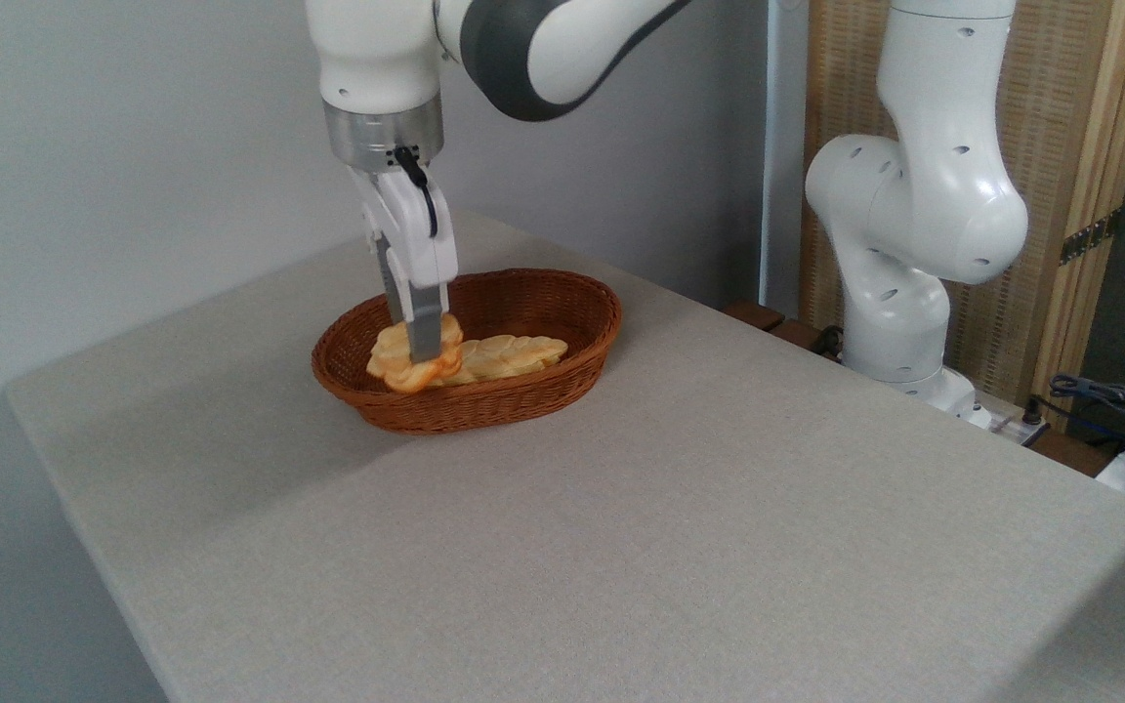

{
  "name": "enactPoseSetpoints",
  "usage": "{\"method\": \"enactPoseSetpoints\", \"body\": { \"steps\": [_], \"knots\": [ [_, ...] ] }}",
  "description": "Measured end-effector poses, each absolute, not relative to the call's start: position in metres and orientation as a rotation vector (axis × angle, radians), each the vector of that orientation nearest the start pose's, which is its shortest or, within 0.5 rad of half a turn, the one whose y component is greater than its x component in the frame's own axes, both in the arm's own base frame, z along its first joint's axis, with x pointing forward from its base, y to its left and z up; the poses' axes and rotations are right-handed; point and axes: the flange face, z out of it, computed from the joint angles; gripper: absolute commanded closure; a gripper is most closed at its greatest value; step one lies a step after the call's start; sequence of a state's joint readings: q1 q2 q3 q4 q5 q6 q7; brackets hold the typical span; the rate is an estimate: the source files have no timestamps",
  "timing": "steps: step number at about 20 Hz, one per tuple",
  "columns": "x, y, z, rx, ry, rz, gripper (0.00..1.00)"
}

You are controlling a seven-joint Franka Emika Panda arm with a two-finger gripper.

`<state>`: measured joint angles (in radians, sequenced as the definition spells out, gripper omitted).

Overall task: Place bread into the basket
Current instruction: 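Lift the bun and carry it over the basket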

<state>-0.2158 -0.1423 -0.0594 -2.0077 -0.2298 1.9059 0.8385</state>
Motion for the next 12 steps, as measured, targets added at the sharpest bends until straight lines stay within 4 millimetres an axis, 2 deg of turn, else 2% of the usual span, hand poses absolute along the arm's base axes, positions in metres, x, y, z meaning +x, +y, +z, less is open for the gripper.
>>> {"method": "enactPoseSetpoints", "body": {
  "steps": [2, 5, 6, 9, 10, 12],
  "knots": [
    [0.484, -0.186, 0.519, -2.903, 1.658, -0.093, 0.41],
    [0.467, -0.213, 0.511, -2.923, 1.665, 0.003, 0.31],
    [0.464, -0.217, 0.509, -2.925, 1.671, 0.026, 0.2],
    [0.452, -0.232, 0.502, -2.947, 1.675, 0.102, 0.04],
    [0.449, -0.237, 0.499, -2.958, 1.664, 0.121, 0.0],
    [0.445, -0.247, 0.493, -2.965, 1.66, 0.157, 0.0]
  ]
}}
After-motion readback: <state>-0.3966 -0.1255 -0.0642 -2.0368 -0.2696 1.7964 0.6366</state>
